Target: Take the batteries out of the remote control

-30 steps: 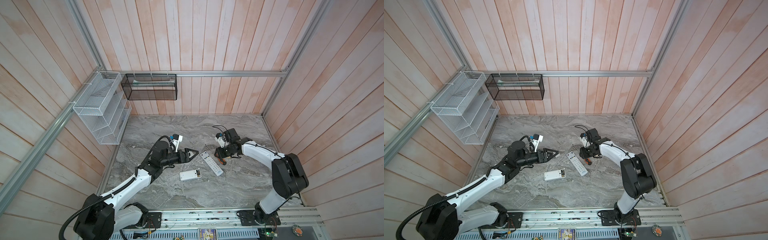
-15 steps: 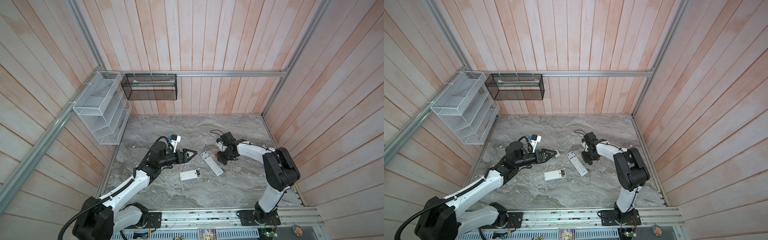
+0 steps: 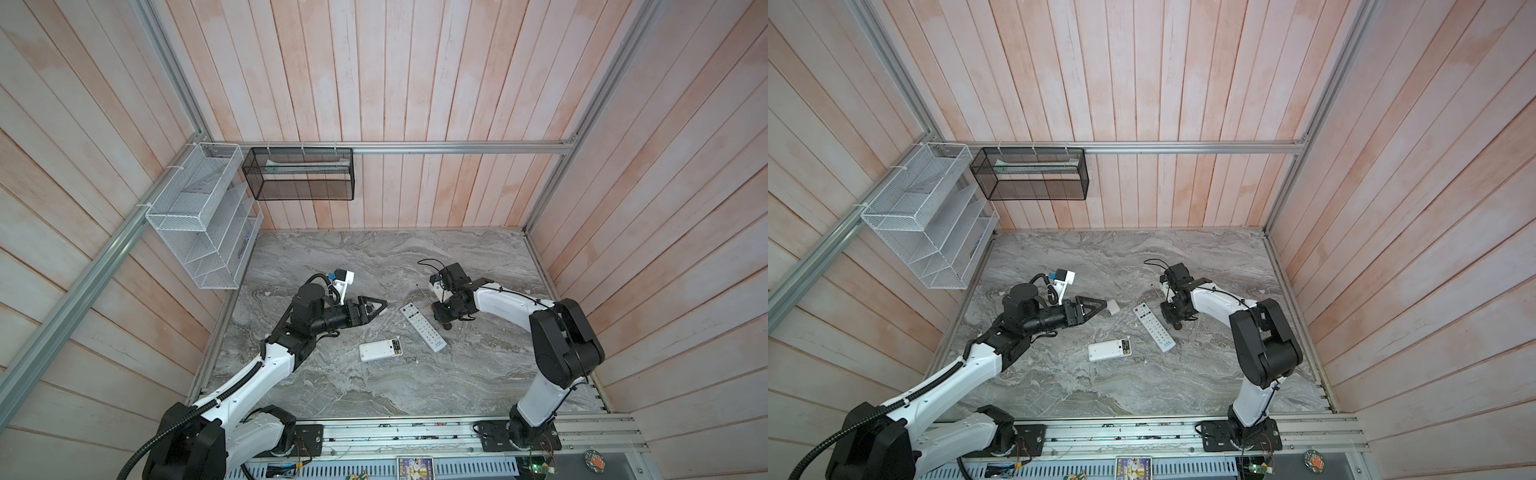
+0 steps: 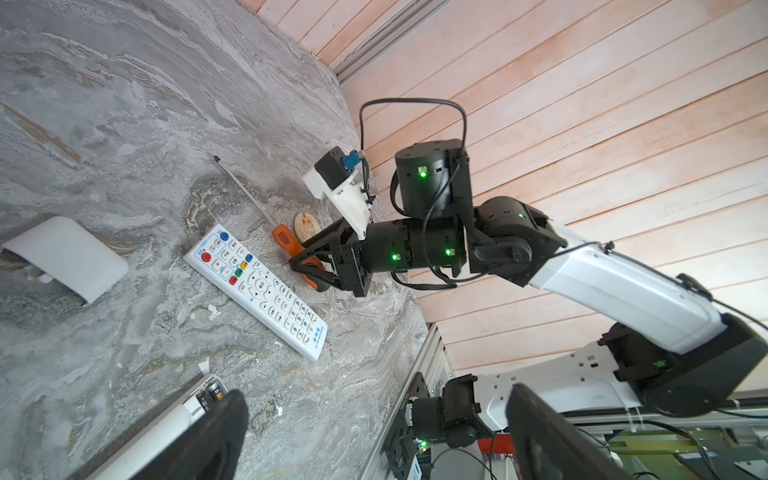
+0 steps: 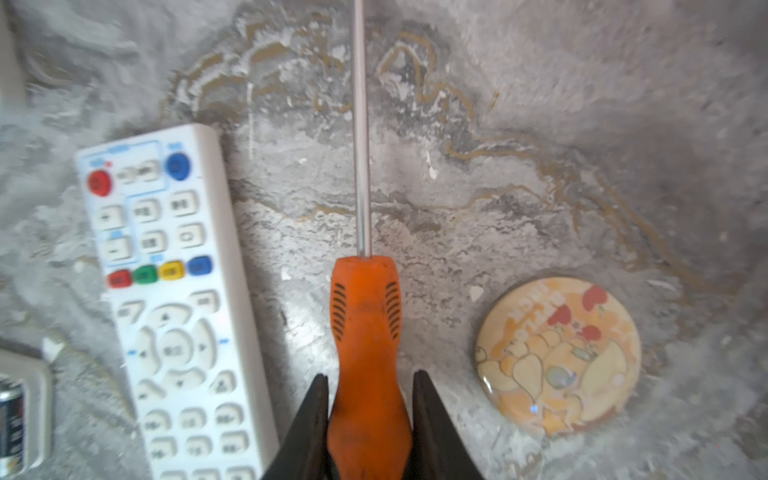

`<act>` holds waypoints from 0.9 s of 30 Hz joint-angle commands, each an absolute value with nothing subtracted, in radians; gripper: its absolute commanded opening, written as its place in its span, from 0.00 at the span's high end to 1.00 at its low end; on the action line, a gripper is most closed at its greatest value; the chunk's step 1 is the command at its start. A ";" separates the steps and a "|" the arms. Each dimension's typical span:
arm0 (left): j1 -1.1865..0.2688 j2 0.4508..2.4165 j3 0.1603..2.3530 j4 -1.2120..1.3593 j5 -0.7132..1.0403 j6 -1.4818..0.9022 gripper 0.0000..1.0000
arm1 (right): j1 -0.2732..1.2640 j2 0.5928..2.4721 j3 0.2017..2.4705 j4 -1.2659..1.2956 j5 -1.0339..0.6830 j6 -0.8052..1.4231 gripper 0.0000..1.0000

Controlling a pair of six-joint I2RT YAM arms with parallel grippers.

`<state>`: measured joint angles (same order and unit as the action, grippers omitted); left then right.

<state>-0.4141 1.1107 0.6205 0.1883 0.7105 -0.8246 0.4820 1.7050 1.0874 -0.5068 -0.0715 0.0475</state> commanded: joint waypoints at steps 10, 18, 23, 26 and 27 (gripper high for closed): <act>-0.332 1.159 0.626 0.358 0.828 -0.952 0.04 | 0.762 1.444 1.200 -0.588 -0.030 0.045 0.85; -0.289 1.176 0.628 0.404 0.828 -0.995 0.09 | 0.839 1.401 1.251 -0.603 -0.101 0.061 0.86; -0.270 1.210 0.642 0.451 0.826 -1.023 0.15 | 0.865 1.382 1.253 -0.606 -0.141 0.080 0.86; -0.270 1.239 0.662 0.469 0.831 -1.036 0.19 | 0.877 1.371 1.254 -0.607 -0.155 0.087 0.85; -0.270 1.247 0.667 0.475 0.830 -1.039 0.20 | 0.880 1.370 1.252 -0.609 -0.162 0.089 0.85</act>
